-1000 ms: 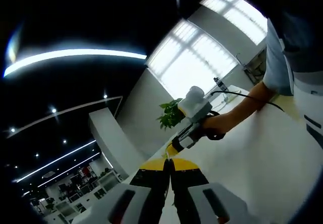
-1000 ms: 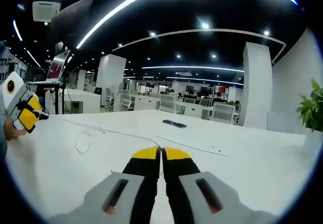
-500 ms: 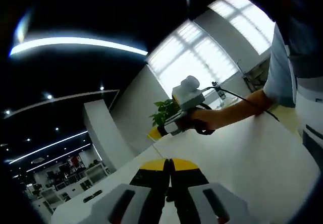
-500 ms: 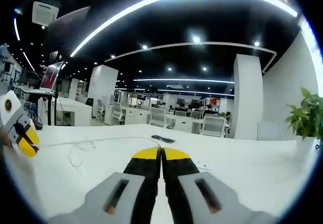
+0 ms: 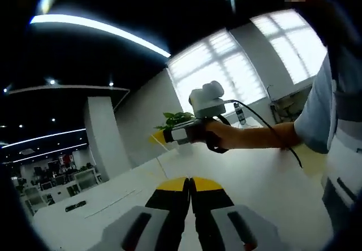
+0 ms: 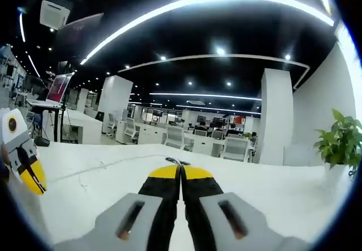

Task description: Peel open the Velcro strap on the desktop, arrange the wired earphones neatly onto it, and close the Velcro strap to secure them.

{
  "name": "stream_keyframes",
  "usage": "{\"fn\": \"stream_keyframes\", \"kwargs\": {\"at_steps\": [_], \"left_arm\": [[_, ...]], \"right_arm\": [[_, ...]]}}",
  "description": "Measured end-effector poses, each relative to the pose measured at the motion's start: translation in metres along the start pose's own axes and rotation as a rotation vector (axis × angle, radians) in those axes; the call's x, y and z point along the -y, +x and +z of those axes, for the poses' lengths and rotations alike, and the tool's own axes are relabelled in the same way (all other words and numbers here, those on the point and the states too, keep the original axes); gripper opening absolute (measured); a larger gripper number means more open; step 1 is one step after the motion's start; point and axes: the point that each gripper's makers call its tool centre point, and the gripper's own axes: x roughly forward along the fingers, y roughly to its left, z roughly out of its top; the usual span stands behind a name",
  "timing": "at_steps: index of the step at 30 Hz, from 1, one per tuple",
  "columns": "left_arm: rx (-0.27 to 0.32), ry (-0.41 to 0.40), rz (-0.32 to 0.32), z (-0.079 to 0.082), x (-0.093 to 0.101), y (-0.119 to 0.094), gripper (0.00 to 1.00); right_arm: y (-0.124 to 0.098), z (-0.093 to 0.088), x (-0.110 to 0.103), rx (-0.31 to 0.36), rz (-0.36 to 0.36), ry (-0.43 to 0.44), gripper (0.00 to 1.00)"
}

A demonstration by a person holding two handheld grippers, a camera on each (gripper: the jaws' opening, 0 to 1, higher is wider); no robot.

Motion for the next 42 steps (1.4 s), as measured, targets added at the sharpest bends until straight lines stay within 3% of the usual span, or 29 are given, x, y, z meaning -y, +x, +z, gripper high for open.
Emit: {"fn": "stream_keyframes", "kwargs": {"at_steps": [5, 13, 19, 23, 26, 29, 32, 42], "left_arm": [[-0.033, -0.049, -0.048, 0.0, 0.027, 0.017, 0.06], [-0.022, -0.121, -0.124, 0.011, 0.064, 0.047, 0.06], [0.029, -0.178, -0.184, 0.031, 0.091, 0.072, 0.06], [0.101, -0.246, -0.266, 0.059, 0.117, 0.087, 0.06], [0.124, -0.251, -0.293, 0.07, 0.122, 0.089, 0.07], [0.133, -0.241, -0.292, 0.075, 0.116, 0.084, 0.07], [0.105, -0.219, -0.241, 0.067, 0.096, 0.077, 0.06], [0.062, -0.175, -0.059, 0.053, 0.023, 0.029, 0.06]], "right_arm": [[-0.016, -0.004, 0.011, -0.021, -0.01, 0.003, 0.03], [-0.044, -0.01, 0.043, -0.048, -0.054, 0.004, 0.03], [-0.064, -0.017, 0.068, -0.075, -0.095, 0.0, 0.03], [-0.078, -0.012, 0.085, -0.078, -0.121, -0.011, 0.03], [-0.08, -0.009, 0.089, -0.075, -0.128, -0.023, 0.03], [-0.078, -0.006, 0.088, -0.07, -0.124, -0.03, 0.03], [-0.069, -0.005, 0.078, -0.075, -0.096, -0.042, 0.03], [-0.027, 0.007, 0.017, -0.056, 0.044, -0.052, 0.03]]}}
